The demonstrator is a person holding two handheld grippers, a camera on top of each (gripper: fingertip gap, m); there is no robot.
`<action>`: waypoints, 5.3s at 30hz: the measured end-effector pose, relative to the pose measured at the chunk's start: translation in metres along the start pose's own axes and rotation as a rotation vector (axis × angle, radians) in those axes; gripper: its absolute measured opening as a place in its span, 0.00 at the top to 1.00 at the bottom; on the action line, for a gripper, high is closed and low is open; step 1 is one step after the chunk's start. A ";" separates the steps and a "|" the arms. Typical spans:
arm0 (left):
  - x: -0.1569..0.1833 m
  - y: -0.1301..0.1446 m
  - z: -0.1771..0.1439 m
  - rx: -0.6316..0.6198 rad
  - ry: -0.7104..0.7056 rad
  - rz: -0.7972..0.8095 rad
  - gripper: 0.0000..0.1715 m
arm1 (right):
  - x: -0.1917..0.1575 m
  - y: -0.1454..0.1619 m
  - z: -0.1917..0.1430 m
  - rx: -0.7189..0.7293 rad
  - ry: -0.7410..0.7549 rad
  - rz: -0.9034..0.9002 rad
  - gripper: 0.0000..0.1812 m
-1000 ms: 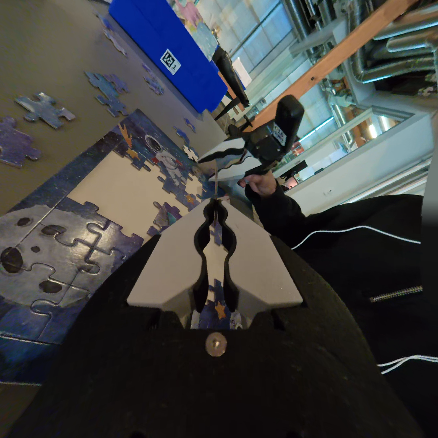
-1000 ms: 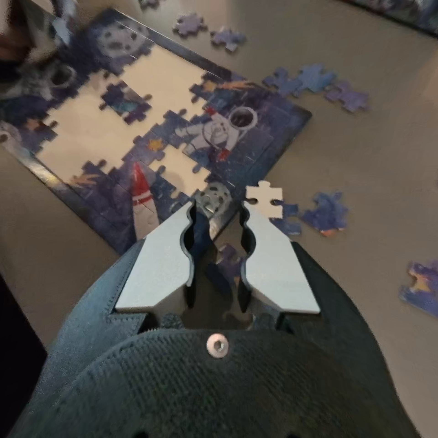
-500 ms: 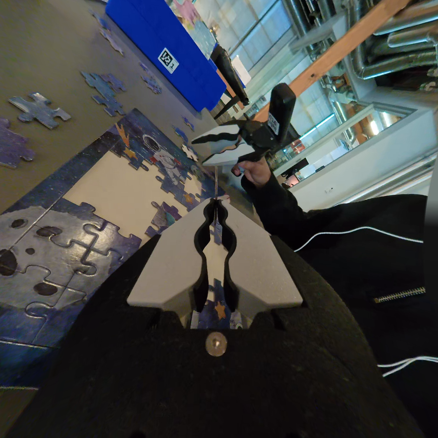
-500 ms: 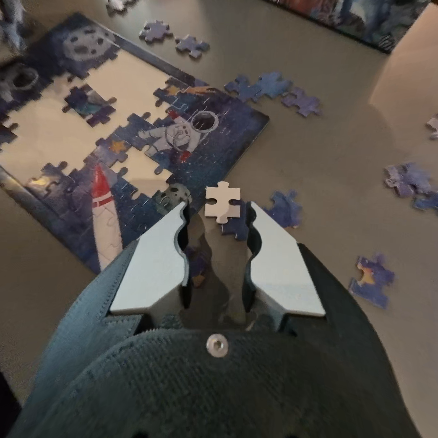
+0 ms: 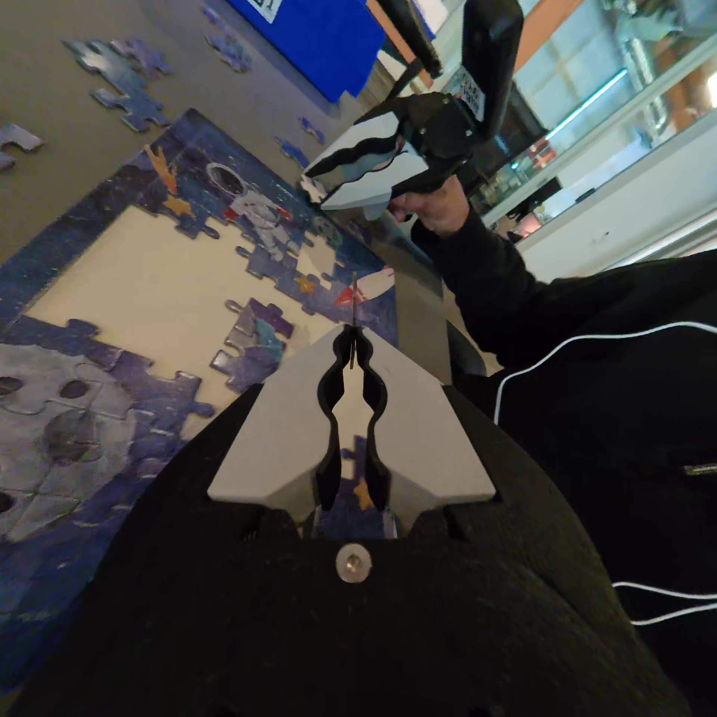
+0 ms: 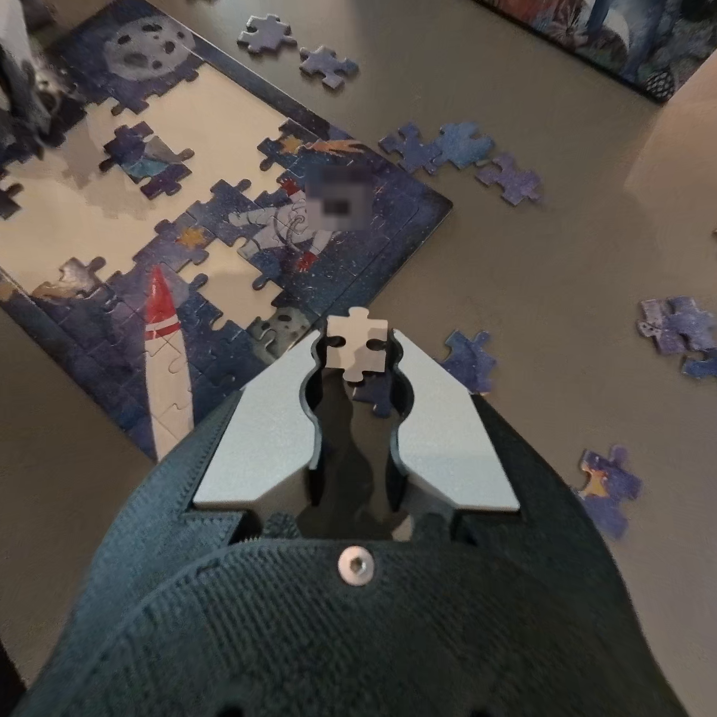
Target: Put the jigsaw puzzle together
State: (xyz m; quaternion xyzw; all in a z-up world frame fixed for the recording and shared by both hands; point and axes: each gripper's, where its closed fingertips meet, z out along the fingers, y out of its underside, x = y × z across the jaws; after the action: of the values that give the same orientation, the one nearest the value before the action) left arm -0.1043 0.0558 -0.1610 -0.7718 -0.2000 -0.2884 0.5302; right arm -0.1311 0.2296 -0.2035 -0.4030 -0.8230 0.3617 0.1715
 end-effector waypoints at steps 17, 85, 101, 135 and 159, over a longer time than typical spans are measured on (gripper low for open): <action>0.010 0.037 0.068 -0.215 -0.194 -0.123 0.95 | -0.041 -0.023 -0.035 0.225 -0.040 -0.036 0.84; 0.019 0.030 0.048 -0.084 -0.340 0.083 0.73 | -0.139 0.001 -0.023 0.044 -0.053 -0.196 0.83; 0.035 0.047 0.068 -0.141 -0.256 0.086 0.65 | -0.145 0.009 -0.003 -0.072 -0.008 -0.260 0.83; 0.040 0.048 0.072 -0.148 -0.237 0.109 0.67 | -0.137 0.002 0.002 -0.050 -0.034 -0.216 0.88; 0.040 0.050 0.074 -0.152 -0.211 0.086 0.68 | -0.150 -0.002 0.006 -0.036 -0.165 -0.187 0.90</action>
State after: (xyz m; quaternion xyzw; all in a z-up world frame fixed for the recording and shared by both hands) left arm -0.0258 0.1073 -0.1904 -0.8436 -0.1989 -0.1970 0.4583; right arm -0.0431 0.1076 -0.2051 -0.2964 -0.8747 0.3612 0.1288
